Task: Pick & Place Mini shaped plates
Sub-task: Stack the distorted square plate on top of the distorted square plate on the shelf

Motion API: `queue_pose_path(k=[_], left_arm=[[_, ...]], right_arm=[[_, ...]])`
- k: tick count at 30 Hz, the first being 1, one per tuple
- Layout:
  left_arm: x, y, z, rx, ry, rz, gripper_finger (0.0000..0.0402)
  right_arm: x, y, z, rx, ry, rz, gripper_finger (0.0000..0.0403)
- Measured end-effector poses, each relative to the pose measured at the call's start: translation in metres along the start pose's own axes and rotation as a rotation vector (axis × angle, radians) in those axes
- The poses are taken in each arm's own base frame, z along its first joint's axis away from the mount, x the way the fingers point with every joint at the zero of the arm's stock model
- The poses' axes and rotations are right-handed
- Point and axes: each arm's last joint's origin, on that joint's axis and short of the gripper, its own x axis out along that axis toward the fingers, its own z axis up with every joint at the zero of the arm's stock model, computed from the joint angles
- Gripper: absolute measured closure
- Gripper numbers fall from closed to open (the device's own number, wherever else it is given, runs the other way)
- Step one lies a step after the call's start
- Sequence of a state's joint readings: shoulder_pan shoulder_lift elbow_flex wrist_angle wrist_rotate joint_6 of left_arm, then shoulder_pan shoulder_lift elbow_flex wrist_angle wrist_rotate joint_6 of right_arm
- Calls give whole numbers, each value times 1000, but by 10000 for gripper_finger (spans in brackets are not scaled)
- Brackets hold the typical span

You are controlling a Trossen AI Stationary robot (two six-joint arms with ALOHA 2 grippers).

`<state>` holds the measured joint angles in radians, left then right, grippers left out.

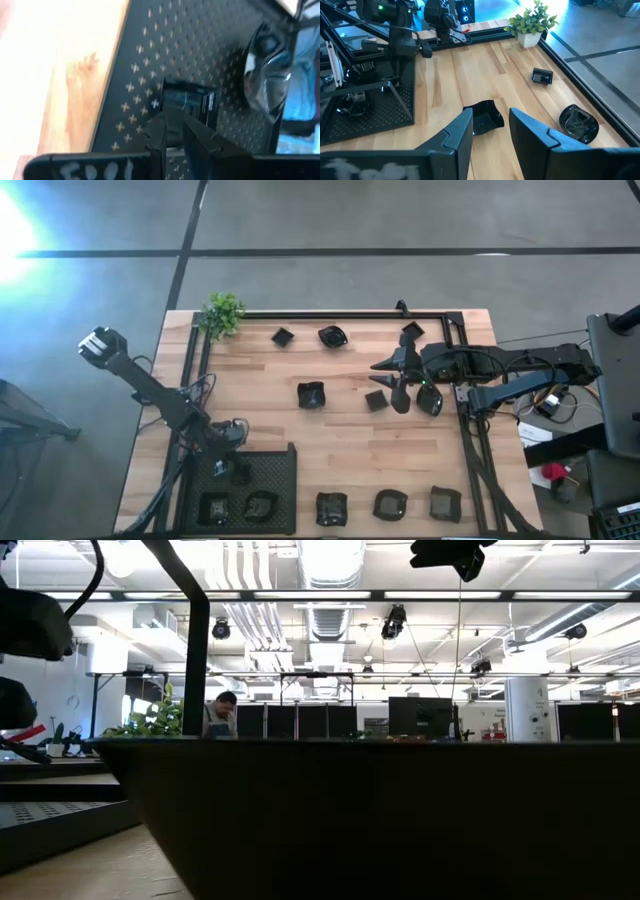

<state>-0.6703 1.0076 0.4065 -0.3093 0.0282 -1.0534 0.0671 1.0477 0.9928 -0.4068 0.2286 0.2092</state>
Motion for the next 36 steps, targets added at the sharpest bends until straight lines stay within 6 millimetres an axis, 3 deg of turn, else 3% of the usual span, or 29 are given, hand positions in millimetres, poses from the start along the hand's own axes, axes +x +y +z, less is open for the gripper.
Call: queue_pose_path(k=[10,23,36], left_arm=[[-18,4,15,21,-184,-10,351],[-34,25,44,-36,-452,137,351],[-46,49,77,-192,-599,198,352]], right_arm=[[0,0,-1,-24,1,-3,280],[12,-2,-18,-27,12,-13,280],[57,-2,-41,-39,87,-45,280]])
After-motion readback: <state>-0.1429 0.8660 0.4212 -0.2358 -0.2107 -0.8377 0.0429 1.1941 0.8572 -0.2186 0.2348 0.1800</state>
